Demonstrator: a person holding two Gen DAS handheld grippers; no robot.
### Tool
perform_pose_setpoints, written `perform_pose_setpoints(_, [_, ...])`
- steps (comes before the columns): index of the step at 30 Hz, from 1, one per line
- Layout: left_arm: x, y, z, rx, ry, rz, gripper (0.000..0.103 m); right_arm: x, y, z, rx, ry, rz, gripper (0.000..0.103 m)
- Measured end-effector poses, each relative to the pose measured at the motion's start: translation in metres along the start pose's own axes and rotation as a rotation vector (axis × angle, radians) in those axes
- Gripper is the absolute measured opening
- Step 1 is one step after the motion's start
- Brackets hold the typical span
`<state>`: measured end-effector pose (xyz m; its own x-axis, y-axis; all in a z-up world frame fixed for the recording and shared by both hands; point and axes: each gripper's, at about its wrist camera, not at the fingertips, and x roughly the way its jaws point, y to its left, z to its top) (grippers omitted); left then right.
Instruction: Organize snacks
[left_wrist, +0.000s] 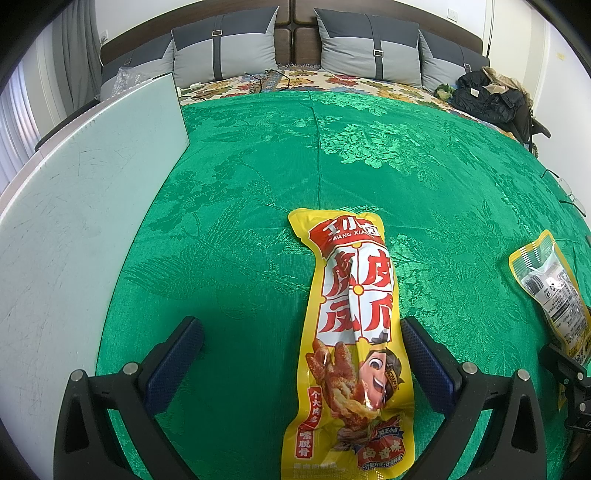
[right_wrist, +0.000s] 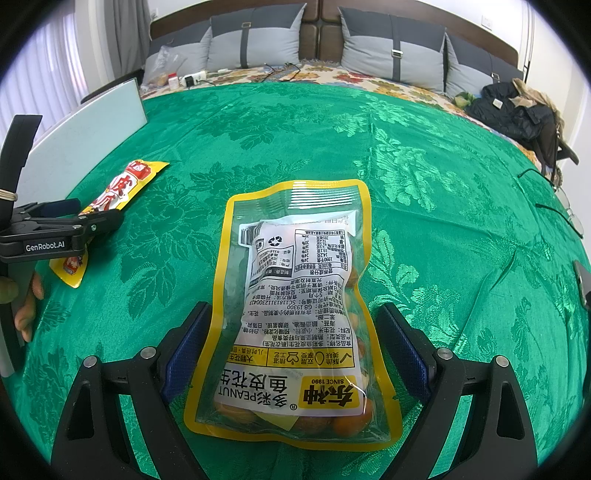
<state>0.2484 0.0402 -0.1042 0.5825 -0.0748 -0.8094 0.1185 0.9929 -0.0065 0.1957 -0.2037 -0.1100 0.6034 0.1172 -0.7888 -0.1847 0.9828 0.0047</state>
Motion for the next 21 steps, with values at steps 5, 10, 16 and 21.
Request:
perform_pose_setpoints(5, [0.000, 0.000, 0.000, 0.000, 0.000, 0.000, 0.103, 0.000, 0.000, 0.000, -0.001, 0.000, 0.000, 0.092])
perform_pose_setpoints(10, [0.000, 0.000, 0.000, 0.000, 0.000, 0.000, 0.103, 0.000, 0.000, 0.000, -0.001, 0.000, -0.001, 0.092])
perform_pose_setpoints(16, [0.000, 0.000, 0.001, 0.000, 0.011, 0.003, 0.103, 0.000, 0.001, 0.000, -0.008, 0.016, 0.007, 0.092])
perform_pose_setpoints(21, [0.000, -0.006, 0.009, 0.025, 0.143, -0.022, 0.089, 0.010, -0.003, 0.024, -0.023, 0.217, 0.031, 0.089])
